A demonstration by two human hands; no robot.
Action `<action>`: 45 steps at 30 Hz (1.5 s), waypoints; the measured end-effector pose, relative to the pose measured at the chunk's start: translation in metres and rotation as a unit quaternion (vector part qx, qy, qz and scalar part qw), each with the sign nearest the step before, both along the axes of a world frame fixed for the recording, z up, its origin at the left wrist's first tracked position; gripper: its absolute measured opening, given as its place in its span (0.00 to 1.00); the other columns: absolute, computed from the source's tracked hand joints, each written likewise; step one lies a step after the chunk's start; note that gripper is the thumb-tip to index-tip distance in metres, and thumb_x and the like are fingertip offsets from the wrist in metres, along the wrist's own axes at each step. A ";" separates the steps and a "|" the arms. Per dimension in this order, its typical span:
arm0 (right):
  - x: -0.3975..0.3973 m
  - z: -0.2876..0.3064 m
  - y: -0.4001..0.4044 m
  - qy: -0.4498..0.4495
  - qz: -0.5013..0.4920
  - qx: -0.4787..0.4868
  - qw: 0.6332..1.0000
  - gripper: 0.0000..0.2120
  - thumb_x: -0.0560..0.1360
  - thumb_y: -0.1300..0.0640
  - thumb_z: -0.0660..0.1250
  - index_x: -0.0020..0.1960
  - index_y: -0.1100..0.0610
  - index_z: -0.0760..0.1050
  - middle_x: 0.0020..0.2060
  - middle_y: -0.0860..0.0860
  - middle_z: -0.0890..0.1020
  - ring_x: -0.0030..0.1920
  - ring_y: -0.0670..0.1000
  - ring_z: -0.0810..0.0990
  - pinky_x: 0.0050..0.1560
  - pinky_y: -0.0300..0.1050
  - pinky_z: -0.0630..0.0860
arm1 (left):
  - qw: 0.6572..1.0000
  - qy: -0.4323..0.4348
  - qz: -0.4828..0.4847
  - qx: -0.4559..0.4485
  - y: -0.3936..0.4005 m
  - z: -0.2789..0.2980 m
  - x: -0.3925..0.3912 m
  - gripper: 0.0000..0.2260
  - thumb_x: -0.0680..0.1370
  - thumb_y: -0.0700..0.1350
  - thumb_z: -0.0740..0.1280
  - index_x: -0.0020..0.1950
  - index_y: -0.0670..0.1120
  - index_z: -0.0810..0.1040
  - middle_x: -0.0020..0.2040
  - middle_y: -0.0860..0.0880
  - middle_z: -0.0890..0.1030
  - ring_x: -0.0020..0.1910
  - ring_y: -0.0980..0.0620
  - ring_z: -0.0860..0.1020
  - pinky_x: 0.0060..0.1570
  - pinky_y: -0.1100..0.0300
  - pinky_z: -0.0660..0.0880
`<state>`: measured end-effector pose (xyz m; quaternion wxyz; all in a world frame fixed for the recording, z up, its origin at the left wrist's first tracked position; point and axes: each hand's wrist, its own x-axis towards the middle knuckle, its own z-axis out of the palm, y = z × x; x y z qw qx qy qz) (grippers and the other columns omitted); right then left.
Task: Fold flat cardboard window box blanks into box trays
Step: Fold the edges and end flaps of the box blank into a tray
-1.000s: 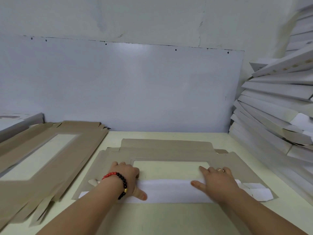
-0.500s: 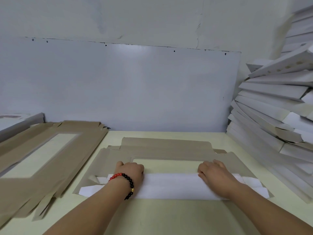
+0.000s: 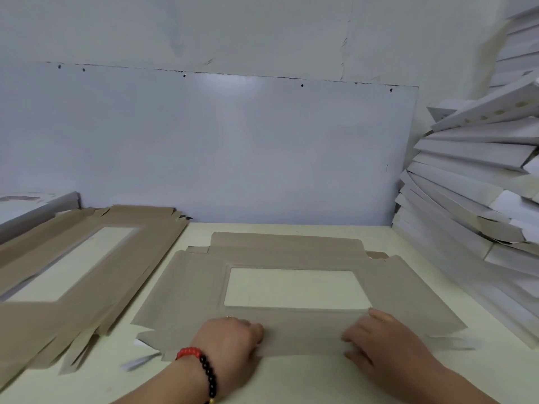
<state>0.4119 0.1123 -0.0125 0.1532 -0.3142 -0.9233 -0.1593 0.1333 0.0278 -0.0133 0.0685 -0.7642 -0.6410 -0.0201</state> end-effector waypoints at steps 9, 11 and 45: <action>-0.050 -0.040 -0.036 0.005 0.053 0.053 0.997 0.26 0.76 0.63 0.51 0.39 0.45 0.86 0.39 0.40 0.85 0.38 0.38 0.84 0.35 0.35 0.79 | 0.999 0.013 -0.047 0.008 -0.015 -0.008 0.054 0.17 0.66 0.48 0.55 0.35 0.53 0.85 0.35 0.57 0.83 0.32 0.58 0.82 0.25 0.65 0.76; -0.043 -0.041 -0.034 0.024 0.059 0.034 0.997 0.21 0.72 0.60 0.56 0.40 0.44 0.86 0.41 0.39 0.85 0.40 0.36 0.83 0.37 0.33 0.78 | 0.999 0.027 -0.045 0.013 -0.017 -0.010 0.051 0.14 0.63 0.53 0.58 0.28 0.55 0.83 0.29 0.61 0.80 0.27 0.63 0.79 0.19 0.67 0.72; -0.104 -0.025 -0.008 -0.027 -0.158 -0.144 0.976 0.27 0.79 0.46 0.44 0.76 0.49 0.62 0.76 0.44 0.62 0.77 0.53 0.57 0.74 0.59 0.41 | 0.985 -0.047 0.136 -0.096 0.042 -0.031 0.026 0.27 0.82 0.57 0.40 0.79 0.50 0.43 0.80 0.50 0.44 0.77 0.44 0.38 0.74 0.43 0.38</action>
